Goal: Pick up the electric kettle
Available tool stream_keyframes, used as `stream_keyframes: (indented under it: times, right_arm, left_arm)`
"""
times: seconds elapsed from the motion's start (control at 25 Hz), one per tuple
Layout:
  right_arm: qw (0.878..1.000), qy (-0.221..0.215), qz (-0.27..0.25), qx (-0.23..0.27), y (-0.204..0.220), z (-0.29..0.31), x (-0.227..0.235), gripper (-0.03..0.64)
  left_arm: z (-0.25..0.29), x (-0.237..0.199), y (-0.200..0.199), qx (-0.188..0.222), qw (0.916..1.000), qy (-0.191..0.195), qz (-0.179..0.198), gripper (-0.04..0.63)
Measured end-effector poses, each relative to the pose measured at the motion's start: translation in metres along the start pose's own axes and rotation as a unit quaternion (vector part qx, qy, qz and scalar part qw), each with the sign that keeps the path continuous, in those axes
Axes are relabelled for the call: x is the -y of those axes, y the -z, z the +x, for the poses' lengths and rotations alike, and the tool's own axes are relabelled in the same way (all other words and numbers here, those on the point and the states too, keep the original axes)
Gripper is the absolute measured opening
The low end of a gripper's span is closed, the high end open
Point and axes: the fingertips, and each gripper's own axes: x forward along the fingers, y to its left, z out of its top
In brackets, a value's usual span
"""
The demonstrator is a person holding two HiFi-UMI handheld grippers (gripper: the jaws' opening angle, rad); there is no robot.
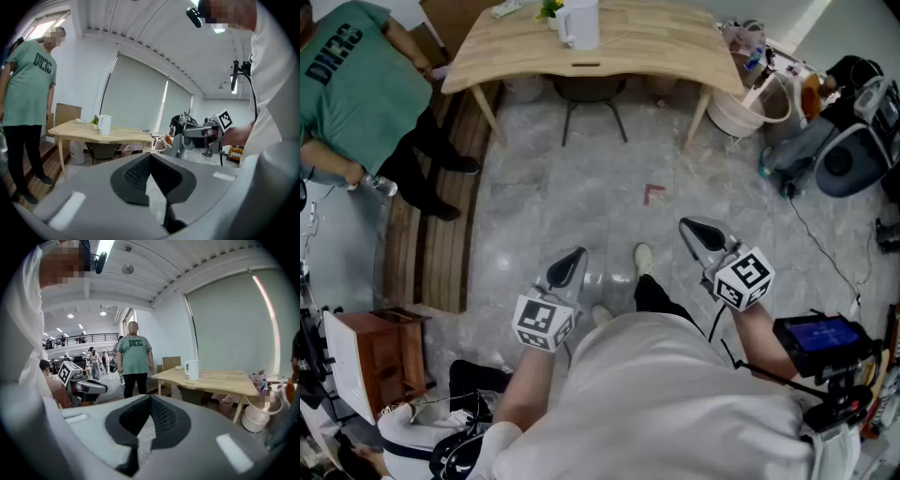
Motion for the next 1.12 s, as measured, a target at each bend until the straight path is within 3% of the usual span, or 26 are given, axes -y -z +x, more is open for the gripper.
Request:
stream_keyframes:
  times: [0.12, 0.28, 0.72, 1.12]
  right_arm:
    - [1.000, 0.020, -0.006, -0.010, -0.007, -0.012, 0.032, 0.002]
    - [1.000, -0.013, -0.009, 0.013, -0.038, 0.033, 0.094, 0.002]
    - [1.000, -0.022, 0.008, 0.006, -0.051, 0.069, 0.233, 0.002]
    - [1.000, -0.006, 0.014, -0.021, -0.062, 0.153, 0.304, 0.015]
  left_arm:
    - [0.032, 0.018, -0.008, -0.010, 0.9994, 0.027, -0.018, 0.008]
    - [0.092, -0.006, -0.040, -0.027, 0.9994, 0.010, -0.019, 0.008]
    - [0.241, -0.021, -0.096, -0.036, 0.9993, 0.000, -0.012, 0.008]
    - [0.338, -0.107, -0.102, -0.049, 0.9978, 0.021, -0.039, 0.008]
